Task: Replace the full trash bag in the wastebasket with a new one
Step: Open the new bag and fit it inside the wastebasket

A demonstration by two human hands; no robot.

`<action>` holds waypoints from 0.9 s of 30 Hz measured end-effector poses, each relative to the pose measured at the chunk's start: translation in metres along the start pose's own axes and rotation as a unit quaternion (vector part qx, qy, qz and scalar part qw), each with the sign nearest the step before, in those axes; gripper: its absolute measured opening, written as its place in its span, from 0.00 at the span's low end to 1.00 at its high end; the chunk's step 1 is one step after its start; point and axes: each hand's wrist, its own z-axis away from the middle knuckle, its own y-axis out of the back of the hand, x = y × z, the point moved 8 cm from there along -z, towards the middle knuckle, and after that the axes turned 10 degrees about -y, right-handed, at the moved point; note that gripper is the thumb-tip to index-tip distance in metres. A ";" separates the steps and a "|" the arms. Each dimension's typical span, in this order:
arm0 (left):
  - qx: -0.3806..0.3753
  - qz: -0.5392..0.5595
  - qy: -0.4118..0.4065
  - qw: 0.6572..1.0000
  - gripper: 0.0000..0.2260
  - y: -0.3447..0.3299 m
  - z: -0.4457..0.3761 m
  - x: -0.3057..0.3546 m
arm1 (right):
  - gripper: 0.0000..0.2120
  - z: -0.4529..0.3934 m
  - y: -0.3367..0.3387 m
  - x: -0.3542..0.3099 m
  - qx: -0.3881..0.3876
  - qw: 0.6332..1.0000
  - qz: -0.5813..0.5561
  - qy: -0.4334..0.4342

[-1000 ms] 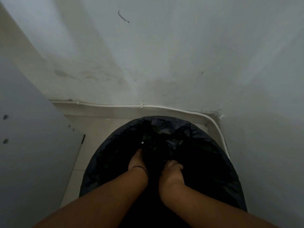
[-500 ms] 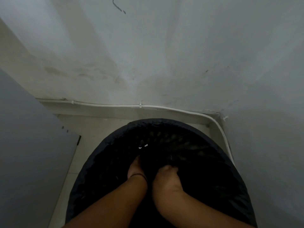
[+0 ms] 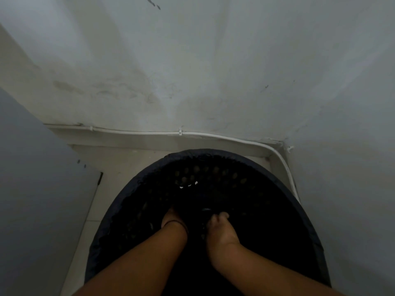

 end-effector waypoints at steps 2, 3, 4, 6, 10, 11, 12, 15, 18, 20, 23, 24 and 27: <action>0.019 0.019 -0.003 1.000 0.28 0.002 0.001 0.000 | 0.31 0.004 -0.015 -0.005 -0.049 0.992 -0.116 0.019; 0.019 0.026 -0.010 0.999 0.28 0.002 0.002 0.001 | 0.34 0.007 -0.023 -0.002 -0.070 0.985 -0.154 0.028; 0.017 0.033 -0.017 0.999 0.29 0.003 0.003 0.003 | 0.36 0.010 -0.028 0.001 -0.079 0.981 -0.173 0.036; 0.012 0.032 -0.025 0.999 0.29 0.007 0.003 0.006 | 0.38 0.013 -0.031 0.006 -0.091 0.978 -0.179 0.052; -0.003 0.039 -0.022 0.999 0.27 0.005 0.004 0.007 | 0.26 0.004 -0.006 -0.013 -0.062 0.961 -0.258 0.074; -0.003 0.043 -0.022 0.999 0.26 0.004 0.005 0.007 | 0.24 0.003 -0.008 -0.024 -0.081 0.955 -0.270 0.094; -0.006 0.044 -0.026 0.999 0.26 0.005 0.007 0.007 | 0.23 0.003 -0.015 -0.036 -0.116 0.950 -0.263 0.122; -0.029 0.039 -0.045 0.998 0.29 0.006 0.011 0.011 | 0.27 0.004 -0.037 -0.047 -0.155 0.945 -0.245 0.151; -0.020 0.050 -0.054 0.997 0.32 0.009 0.013 0.018 | 0.25 0.004 -0.043 -0.039 -0.172 0.939 -0.273 0.118; 0.010 0.068 -0.054 0.996 0.31 0.015 0.015 0.020 | 0.21 -0.003 -0.029 -0.029 -0.130 0.943 -0.299 0.059; 0.035 0.083 -0.056 0.994 0.31 0.021 0.019 0.019 | 0.24 -0.006 -0.020 -0.005 -0.070 0.973 -0.219 -0.034; 0.018 0.086 -0.057 0.994 0.32 0.019 0.020 0.018 | 0.28 -0.006 -0.030 -0.001 -0.075 0.982 -0.168 -0.045; -0.026 0.082 -0.060 0.994 0.33 0.013 0.021 0.017 | 0.31 -0.007 -0.055 0.012 -0.054 0.994 -0.078 -0.060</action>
